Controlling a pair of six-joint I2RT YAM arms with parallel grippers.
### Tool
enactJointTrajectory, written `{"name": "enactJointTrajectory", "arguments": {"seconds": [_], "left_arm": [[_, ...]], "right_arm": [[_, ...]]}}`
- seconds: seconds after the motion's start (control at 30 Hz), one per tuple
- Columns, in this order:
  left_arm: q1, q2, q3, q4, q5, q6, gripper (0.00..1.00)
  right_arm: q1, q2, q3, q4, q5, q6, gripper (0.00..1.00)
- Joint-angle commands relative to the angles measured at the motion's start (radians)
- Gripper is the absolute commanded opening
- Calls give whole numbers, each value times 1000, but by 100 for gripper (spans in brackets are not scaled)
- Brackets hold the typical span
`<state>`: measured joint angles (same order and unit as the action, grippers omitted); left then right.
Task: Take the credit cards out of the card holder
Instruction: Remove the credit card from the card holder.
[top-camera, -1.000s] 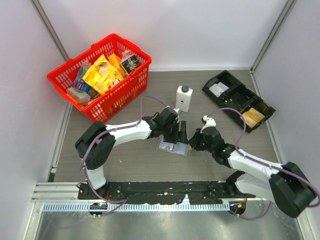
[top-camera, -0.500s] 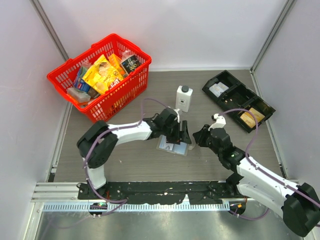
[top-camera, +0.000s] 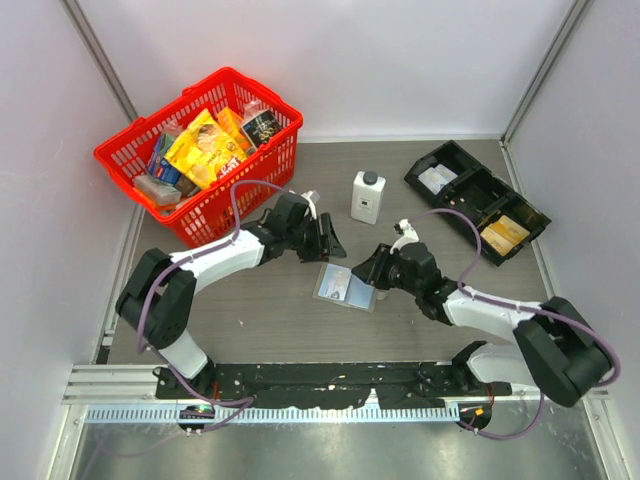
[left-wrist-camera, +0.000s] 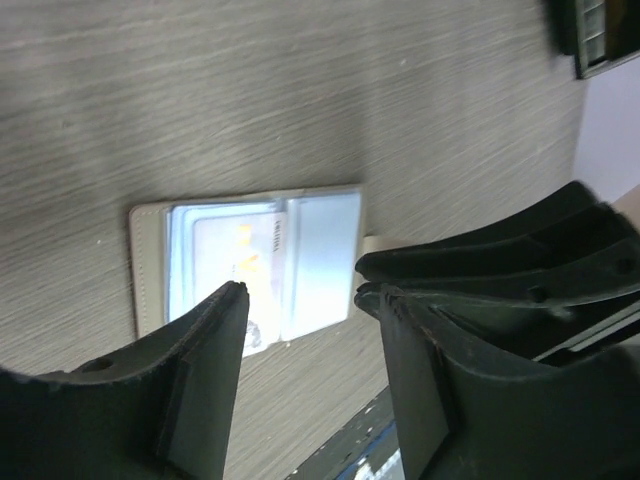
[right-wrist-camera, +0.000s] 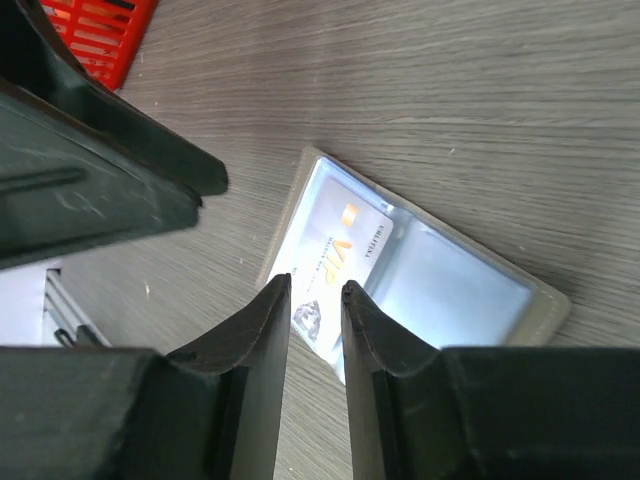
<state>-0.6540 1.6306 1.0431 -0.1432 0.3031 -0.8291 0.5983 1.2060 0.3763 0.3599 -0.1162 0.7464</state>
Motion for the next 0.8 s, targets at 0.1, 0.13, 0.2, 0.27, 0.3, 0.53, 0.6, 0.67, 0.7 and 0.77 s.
{"name": "enactJointTrajectory", "arguments": {"seconds": [0.1, 0.13, 0.2, 0.27, 0.3, 0.53, 0.6, 0.67, 0.7, 0.77], "left_arm": [[1, 67, -26, -32, 34, 51, 49], [-1, 75, -29, -33, 33, 53, 47], [-1, 90, -37, -33, 31, 58, 39], [1, 110, -48, -35, 25, 56, 37], [1, 117, -51, -38, 21, 56, 37], [1, 127, -97, -47, -33, 56, 22], [1, 136, -104, -56, -38, 58, 18], [1, 143, -115, -61, -38, 58, 16], [1, 143, -121, -58, -38, 55, 15], [-1, 140, -132, -56, -39, 50, 11]], "right_arm": [[-2, 185, -23, 338, -95, 201, 36], [-2, 200, -33, 370, -100, 209, 37], [-3, 236, -48, 405, -108, 234, 37], [-8, 270, -66, 448, -117, 251, 37], [-9, 292, -71, 461, -122, 258, 37], [-26, 405, -116, 605, -166, 294, 34], [-29, 441, -119, 634, -178, 297, 32], [-31, 470, -123, 680, -197, 306, 30], [-31, 478, -128, 712, -203, 312, 29], [-32, 506, -128, 761, -223, 326, 27]]}}
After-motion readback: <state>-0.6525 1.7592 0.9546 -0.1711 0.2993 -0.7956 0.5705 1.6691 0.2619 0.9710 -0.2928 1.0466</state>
